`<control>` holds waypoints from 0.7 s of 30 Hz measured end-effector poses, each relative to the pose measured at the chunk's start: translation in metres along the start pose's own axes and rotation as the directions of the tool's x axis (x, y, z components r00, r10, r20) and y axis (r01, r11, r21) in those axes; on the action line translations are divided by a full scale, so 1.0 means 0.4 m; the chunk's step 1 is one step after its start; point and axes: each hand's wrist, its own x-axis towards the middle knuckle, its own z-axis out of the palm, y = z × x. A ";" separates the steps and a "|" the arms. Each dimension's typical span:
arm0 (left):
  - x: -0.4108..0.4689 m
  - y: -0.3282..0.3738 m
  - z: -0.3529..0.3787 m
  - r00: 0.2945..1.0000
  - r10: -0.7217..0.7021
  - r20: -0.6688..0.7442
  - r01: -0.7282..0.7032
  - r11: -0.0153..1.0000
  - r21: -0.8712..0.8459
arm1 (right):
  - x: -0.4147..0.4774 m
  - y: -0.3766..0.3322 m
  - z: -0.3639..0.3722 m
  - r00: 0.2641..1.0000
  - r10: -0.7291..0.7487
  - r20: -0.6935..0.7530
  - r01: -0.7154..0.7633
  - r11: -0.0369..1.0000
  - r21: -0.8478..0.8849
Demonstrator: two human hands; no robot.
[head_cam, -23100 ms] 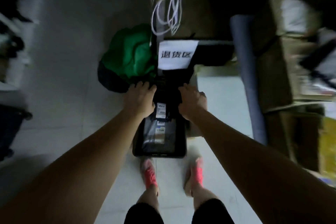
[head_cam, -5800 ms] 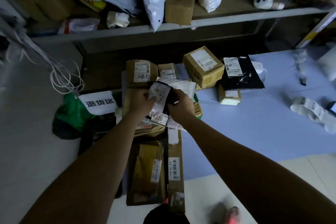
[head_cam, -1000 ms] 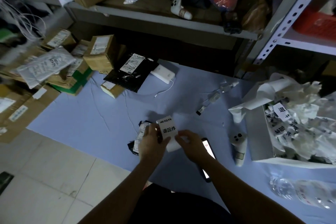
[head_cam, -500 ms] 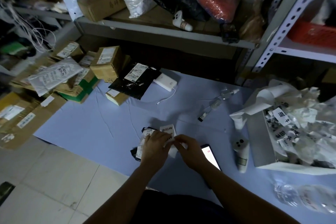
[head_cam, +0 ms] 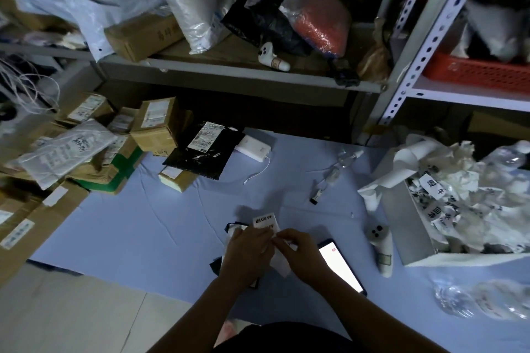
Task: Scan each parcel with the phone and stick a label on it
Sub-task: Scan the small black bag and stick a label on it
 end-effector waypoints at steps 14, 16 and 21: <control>-0.024 -0.028 0.032 0.999 -0.015 0.036 0.023 0.973 -0.229 | -0.004 -0.039 0.025 0.987 0.102 -0.121 -0.089 0.991 0.104; -0.034 -0.027 0.036 0.995 -0.078 0.057 0.092 0.946 -0.311 | -0.005 -0.040 0.026 0.987 0.108 -0.116 -0.094 0.988 0.122; -0.022 -0.042 0.026 0.991 -0.125 0.058 0.137 0.850 -0.509 | -0.004 -0.048 0.024 0.997 -0.017 -0.072 0.017 1.000 0.000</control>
